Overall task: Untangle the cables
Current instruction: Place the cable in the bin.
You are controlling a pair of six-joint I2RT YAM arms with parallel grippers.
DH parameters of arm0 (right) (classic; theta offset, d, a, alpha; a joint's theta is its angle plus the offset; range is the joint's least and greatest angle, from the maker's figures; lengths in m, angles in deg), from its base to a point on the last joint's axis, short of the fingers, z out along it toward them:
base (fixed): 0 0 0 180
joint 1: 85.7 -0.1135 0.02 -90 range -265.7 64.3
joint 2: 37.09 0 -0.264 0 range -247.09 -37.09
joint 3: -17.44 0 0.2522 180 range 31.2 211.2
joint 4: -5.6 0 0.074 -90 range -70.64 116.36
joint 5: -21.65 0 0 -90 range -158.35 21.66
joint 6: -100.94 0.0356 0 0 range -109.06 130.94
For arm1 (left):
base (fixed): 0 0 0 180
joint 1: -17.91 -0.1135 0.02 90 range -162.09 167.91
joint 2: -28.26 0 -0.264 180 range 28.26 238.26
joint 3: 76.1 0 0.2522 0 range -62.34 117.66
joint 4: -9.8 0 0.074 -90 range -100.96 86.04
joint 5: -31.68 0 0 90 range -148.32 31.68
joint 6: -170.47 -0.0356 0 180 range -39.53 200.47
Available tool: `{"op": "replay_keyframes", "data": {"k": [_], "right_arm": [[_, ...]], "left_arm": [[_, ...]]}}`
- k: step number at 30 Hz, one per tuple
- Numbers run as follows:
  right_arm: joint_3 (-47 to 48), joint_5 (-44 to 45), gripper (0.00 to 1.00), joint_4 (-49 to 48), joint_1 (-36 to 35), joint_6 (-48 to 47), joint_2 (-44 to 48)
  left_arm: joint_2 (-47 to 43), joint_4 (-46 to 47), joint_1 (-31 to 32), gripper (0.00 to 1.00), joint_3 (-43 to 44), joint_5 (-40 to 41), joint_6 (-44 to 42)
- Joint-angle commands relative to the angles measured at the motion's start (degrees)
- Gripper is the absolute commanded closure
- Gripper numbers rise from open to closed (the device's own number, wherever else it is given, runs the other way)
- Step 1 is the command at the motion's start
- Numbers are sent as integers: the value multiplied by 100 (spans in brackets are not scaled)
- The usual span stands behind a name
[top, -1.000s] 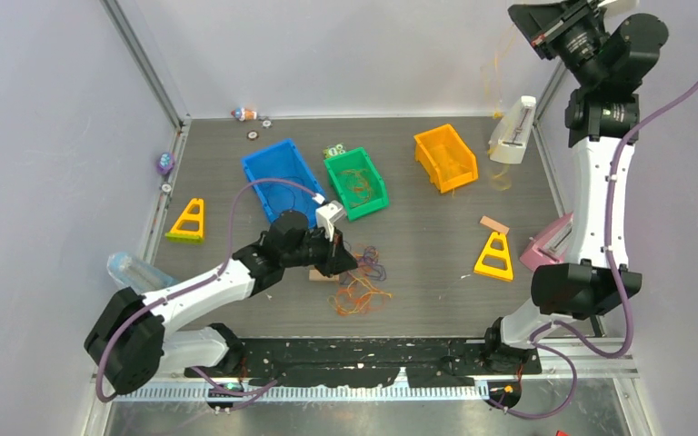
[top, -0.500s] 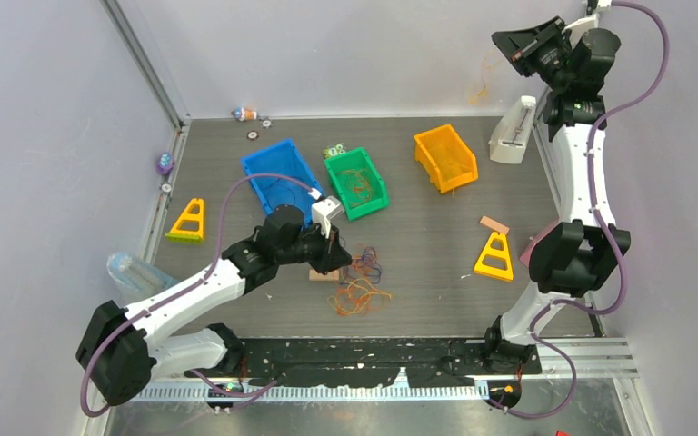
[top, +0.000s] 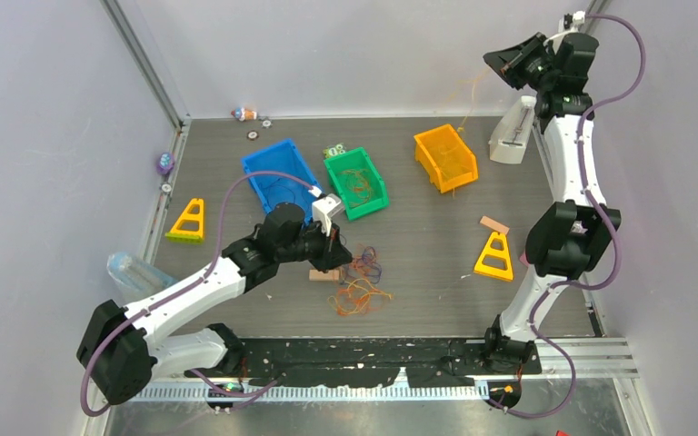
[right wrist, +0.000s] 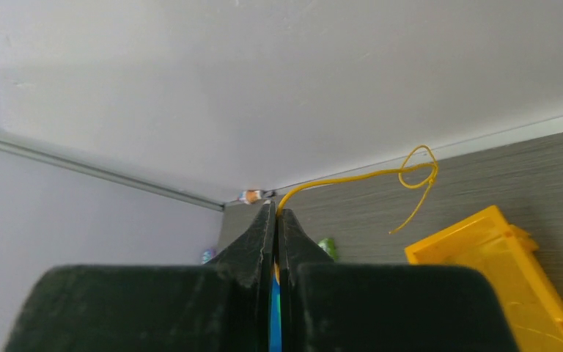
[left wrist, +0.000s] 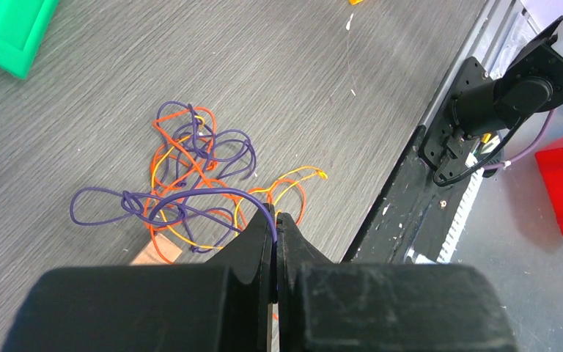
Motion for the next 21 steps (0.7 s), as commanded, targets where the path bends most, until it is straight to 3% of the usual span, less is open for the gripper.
{"op": "replay_keyframes", "data": {"k": [1, 7, 15, 21], "right_arm": [[836, 671, 95, 1093, -245, -1296, 145], [1552, 1641, 95, 2112, -581, -2418, -24], [1742, 1667, 95, 2264, -766, -2780, -212], [1275, 1616, 95, 2100, -853, -2914, -142]], "left_arm": [[-13, 13, 22, 100, 309, 26, -112], [58, -39, 21, 100, 391, 6, -147], [146, -214, 21, 100, 563, 13, -301], [134, -228, 22, 100, 575, 54, -350]]}}
